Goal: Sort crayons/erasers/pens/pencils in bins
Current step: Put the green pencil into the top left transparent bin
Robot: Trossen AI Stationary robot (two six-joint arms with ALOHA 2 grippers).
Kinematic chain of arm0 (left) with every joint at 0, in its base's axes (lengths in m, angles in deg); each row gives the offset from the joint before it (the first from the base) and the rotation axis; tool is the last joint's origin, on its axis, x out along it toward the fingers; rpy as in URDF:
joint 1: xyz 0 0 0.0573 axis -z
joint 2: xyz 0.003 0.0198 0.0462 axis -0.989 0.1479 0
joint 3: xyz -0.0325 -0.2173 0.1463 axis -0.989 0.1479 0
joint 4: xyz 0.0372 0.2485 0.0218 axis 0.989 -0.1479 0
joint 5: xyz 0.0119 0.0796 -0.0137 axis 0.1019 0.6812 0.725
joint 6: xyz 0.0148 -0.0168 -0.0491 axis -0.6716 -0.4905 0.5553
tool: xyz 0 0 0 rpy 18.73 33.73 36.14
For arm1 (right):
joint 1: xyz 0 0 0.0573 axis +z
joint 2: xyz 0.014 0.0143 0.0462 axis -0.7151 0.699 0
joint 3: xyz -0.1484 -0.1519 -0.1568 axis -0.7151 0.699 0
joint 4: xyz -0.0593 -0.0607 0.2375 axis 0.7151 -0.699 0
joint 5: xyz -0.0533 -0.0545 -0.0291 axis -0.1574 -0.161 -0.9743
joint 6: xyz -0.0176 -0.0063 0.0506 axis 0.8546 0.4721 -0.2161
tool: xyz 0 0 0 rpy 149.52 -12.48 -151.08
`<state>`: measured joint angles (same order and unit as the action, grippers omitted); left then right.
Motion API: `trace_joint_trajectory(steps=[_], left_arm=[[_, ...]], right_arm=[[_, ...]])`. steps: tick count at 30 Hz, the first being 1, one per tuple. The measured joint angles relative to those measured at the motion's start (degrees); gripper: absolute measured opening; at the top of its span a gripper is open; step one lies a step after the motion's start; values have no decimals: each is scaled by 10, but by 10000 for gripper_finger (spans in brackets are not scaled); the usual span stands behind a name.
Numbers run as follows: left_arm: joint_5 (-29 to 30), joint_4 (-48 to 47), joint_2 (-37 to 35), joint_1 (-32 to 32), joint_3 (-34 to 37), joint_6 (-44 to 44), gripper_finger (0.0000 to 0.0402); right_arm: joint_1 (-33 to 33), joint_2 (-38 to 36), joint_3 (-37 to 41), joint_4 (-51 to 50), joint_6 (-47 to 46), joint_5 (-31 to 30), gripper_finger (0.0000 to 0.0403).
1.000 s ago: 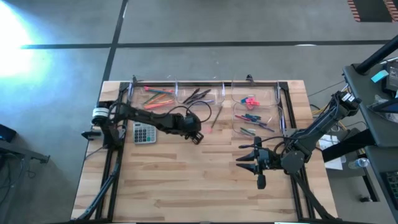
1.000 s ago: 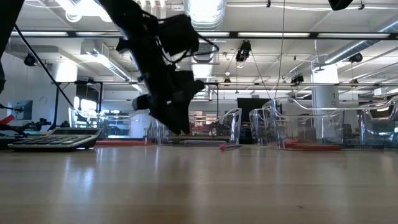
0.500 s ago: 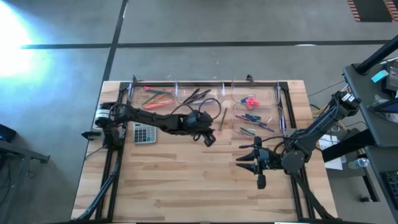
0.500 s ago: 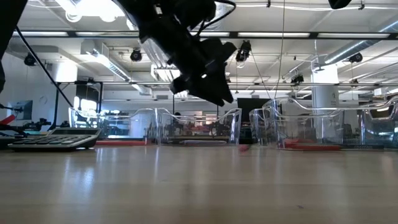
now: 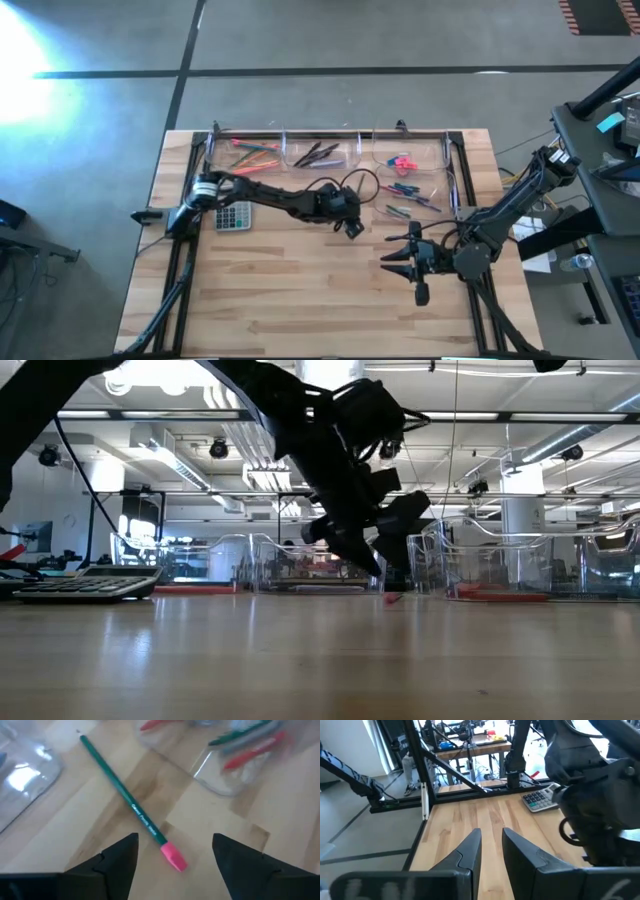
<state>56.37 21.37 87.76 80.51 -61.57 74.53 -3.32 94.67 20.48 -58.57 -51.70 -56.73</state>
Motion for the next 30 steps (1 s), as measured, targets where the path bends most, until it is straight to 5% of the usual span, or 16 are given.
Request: trace_joint_trajectory(steps=[19, 30], left_arm=[[18, 12, 53, -7, -9, 17, 236], [27, 11, 53, -7, 0, 37, 98]], right_arm=[[0, 0, 0, 2, 5, -1, 68], [0, -1, 0, 2, 5, -1, 68]])
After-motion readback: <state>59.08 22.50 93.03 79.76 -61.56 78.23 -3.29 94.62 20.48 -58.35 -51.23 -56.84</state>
